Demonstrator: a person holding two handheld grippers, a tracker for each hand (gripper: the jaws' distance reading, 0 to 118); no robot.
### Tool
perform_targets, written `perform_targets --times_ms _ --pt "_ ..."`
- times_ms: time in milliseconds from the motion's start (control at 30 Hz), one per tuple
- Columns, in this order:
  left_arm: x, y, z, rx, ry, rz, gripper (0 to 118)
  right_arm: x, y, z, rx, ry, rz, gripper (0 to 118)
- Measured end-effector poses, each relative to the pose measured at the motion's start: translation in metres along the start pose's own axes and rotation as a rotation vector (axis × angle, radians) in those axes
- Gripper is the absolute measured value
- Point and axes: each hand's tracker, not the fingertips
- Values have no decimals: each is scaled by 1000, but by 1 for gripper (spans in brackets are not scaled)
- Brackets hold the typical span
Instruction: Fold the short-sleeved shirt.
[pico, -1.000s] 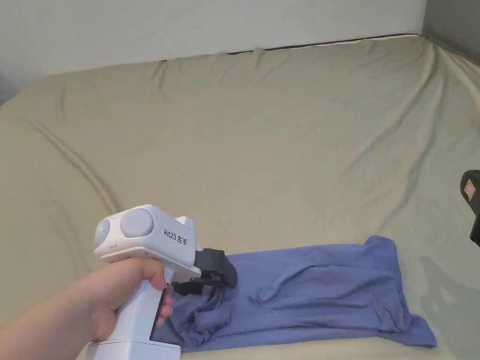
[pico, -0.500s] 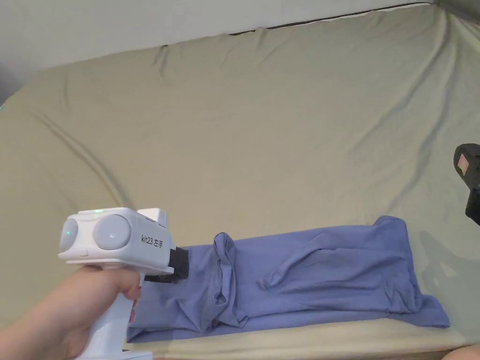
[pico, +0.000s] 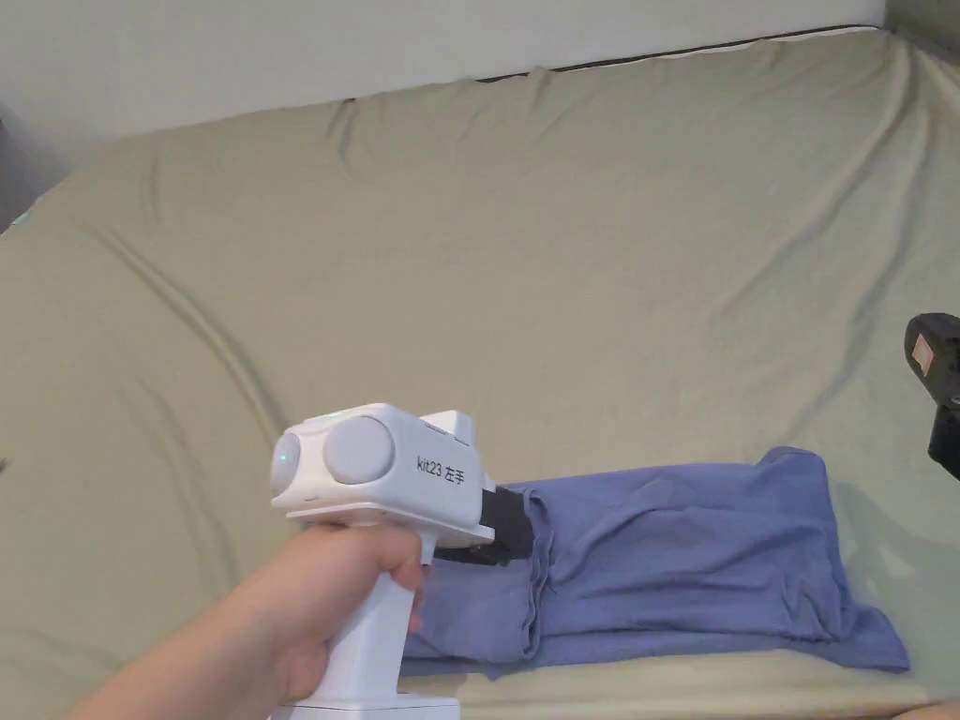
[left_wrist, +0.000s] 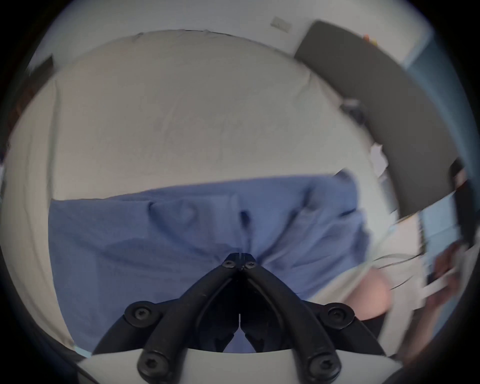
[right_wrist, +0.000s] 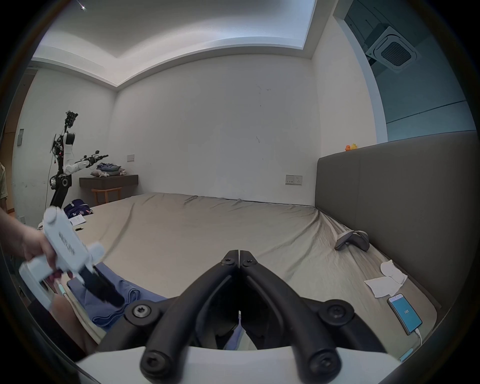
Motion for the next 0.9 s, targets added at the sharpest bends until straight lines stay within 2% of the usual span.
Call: perform_targets --times_ms 133,167,200,233,267,300,333,467,533,600,667,700,733,767,800,833,867,900 --pt "-58 -2 88 192 -162 75 0 -4 -3 -4 -17 23 3 0" --pt "-77 -8 107 198 -210 112 5 -5 -3 -5 -23 25 1 0" --pt "-98 -12 117 198 -239 134 22 -6 -3 -6 -23 25 3 0" --pt "-123 -17 124 195 -254 162 49 -6 -3 -6 -29 31 1 0" --pt "-144 -25 125 205 -219 212 91 -8 -3 -7 -31 32 1 0" --pt "-162 -32 124 216 -189 248 114 -9 -3 -8 -33 31 4 0" --pt "-184 -39 123 240 -135 280 118 -11 -3 -9 -34 32 10 0" --pt "-240 -51 89 186 -312 499 116 -14 -2 -6 -47 29 47 0" --pt "-241 -53 66 145 -375 466 110 -13 -4 -5 -59 29 47 0" --pt "-231 -51 43 113 -401 406 96 -15 -5 -5 -70 25 54 0" --pt "-219 -48 27 137 -485 376 84 -14 -7 -6 -81 20 62 0" --pt "-217 -44 22 121 -470 367 75 -14 -7 -6 -87 19 61 0" --pt "-209 -43 16 125 -448 348 56 -13 -8 -6 -90 16 63 0" --pt "-201 -41 10 119 -398 315 18 -3 -10 -4 -95 13 64 0" --pt "-195 -39 4 108 -329 308 12 -1 -11 -4 -100 12 63 0" --pt "-203 -36 -2 88 -274 318 12 0 -13 -6 -106 11 66 0" --pt "-206 -34 3 100 -347 344 12 1 -14 -7 -116 9 71 0" --pt "-204 -30 9 98 -357 343 11 2 -13 -6 -119 8 75 0"
